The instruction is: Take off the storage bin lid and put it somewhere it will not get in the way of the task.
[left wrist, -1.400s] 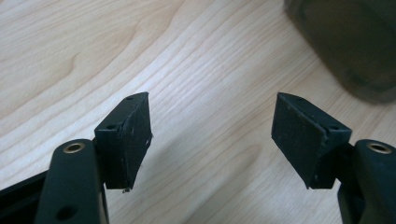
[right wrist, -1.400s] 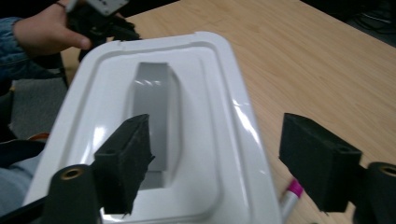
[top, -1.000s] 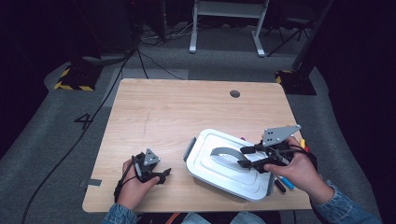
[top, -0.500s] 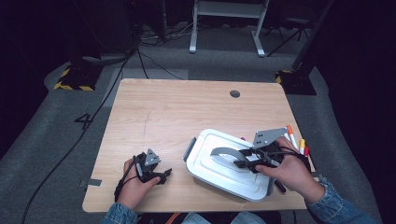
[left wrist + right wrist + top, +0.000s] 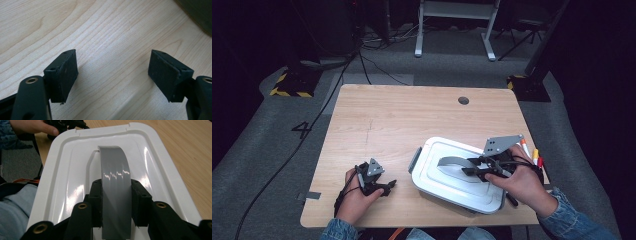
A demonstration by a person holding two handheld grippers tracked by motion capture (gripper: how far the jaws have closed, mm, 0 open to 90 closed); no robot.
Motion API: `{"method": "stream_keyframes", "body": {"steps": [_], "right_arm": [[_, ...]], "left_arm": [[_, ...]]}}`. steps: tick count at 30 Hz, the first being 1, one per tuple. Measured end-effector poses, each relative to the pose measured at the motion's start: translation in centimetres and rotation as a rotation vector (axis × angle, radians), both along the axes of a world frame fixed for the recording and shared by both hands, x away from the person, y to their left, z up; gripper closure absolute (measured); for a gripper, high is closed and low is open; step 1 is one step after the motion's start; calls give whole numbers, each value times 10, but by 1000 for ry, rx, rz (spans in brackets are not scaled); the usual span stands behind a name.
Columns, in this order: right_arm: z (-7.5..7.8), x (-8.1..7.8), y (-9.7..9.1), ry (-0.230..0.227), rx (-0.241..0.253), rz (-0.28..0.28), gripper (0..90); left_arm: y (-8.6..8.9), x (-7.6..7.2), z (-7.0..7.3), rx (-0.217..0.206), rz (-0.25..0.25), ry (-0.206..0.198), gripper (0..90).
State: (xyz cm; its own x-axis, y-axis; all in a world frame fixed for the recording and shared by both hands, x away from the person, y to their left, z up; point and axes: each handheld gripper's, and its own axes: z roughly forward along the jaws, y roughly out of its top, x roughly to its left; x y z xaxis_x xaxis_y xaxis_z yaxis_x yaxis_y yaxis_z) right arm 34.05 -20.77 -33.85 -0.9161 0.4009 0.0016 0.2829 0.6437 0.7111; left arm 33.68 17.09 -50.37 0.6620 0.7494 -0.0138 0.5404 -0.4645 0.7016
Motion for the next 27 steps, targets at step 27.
{"method": "stream_keyframes", "body": {"steps": [27], "right_arm": [[40, 84, 9, -71, 111, -49, 671]], "left_arm": [[1, 1, 0, -4, -8, 3, 242]]}}
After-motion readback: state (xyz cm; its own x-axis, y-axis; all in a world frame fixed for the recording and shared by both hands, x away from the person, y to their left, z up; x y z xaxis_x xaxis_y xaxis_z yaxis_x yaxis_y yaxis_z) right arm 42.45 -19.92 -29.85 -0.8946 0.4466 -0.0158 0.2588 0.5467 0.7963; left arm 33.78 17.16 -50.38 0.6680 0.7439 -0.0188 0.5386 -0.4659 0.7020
